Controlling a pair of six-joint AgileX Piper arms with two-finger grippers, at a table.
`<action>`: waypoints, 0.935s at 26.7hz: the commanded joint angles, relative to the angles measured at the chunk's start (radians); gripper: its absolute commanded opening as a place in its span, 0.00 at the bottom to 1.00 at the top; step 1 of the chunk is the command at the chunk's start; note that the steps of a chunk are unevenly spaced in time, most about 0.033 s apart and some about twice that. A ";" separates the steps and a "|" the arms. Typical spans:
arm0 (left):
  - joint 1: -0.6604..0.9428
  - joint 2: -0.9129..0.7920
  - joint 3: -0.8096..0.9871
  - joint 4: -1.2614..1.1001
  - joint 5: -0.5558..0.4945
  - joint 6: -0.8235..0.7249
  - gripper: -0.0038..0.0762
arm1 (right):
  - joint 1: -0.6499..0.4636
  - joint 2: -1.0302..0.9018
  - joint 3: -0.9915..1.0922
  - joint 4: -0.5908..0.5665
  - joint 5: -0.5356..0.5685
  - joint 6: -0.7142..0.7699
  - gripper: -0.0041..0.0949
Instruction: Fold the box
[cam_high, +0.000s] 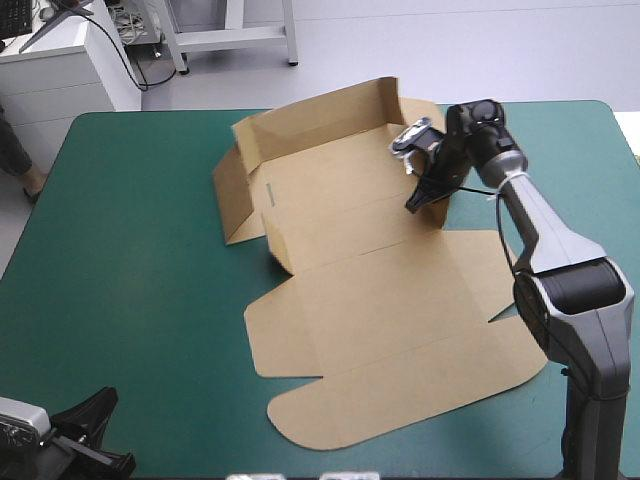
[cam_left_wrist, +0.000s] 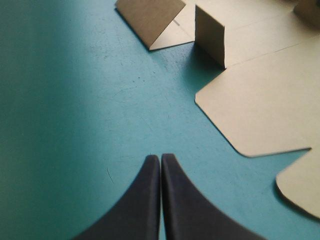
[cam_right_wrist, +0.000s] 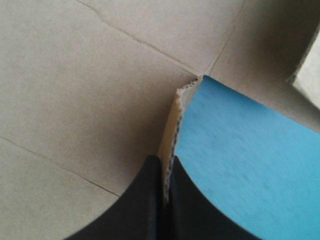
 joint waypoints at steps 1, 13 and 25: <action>0.002 0.016 -0.023 -0.001 -0.070 -0.005 0.04 | 0.105 -0.059 -0.044 -0.002 0.028 -0.138 0.02; 0.002 0.016 -0.023 -0.002 -0.070 -0.005 0.04 | 0.391 -0.059 -0.042 -0.009 0.031 -0.333 0.02; 0.002 0.016 -0.023 -0.001 -0.072 -0.005 0.04 | 0.452 -0.032 -0.042 -0.014 0.021 -0.640 0.02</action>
